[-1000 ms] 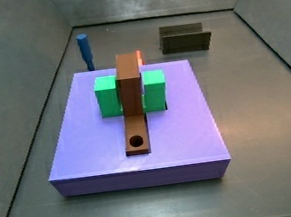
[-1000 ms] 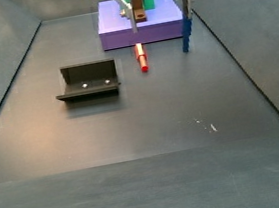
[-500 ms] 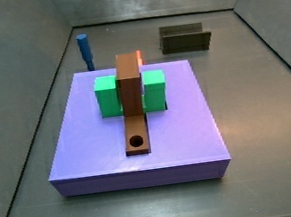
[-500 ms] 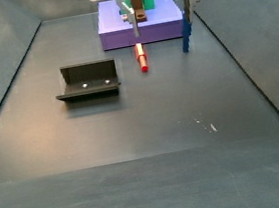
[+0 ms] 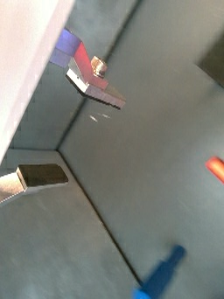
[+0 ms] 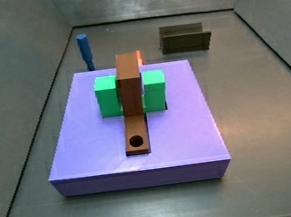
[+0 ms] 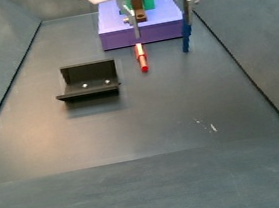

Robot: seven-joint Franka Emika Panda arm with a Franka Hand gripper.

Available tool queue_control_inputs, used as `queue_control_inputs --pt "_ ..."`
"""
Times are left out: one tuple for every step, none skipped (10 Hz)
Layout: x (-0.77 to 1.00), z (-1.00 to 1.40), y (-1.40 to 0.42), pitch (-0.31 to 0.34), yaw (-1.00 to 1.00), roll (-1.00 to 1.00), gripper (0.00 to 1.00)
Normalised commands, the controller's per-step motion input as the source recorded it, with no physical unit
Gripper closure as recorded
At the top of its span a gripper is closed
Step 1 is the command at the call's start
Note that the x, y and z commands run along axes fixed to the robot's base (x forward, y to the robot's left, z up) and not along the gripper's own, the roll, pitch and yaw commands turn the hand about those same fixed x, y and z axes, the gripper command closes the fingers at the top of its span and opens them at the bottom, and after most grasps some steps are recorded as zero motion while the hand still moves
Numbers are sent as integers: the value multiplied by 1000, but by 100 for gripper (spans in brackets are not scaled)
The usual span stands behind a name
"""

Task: Pick up the blue object. Move up. Move to above the board. Insert the blue object.
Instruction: Pick up the blue object.

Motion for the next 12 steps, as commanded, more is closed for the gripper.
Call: queue_control_inputs --pt "-91 -349 -980 0 0 283 0" --pt "-349 -263 -689 -30 -97 146 0" --pt "-566 0 -200 -120 -214 0 0" --pt "-626 46 -326 -129 -163 0 0" --pt "-674 0 -514 -126 -91 66 0" --pt "-686 0 -457 -114 -129 59 0" --pt "-640 -31 -489 -139 -74 40 0" --pt "-460 -80 -549 -166 0 49 0" --pt "-417 -86 -494 -164 0 43 0" --pt "-303 -80 -483 -156 0 37 0" --pt "-131 -129 -474 -133 40 71 0" --pt "-31 -149 -431 -119 89 106 0"
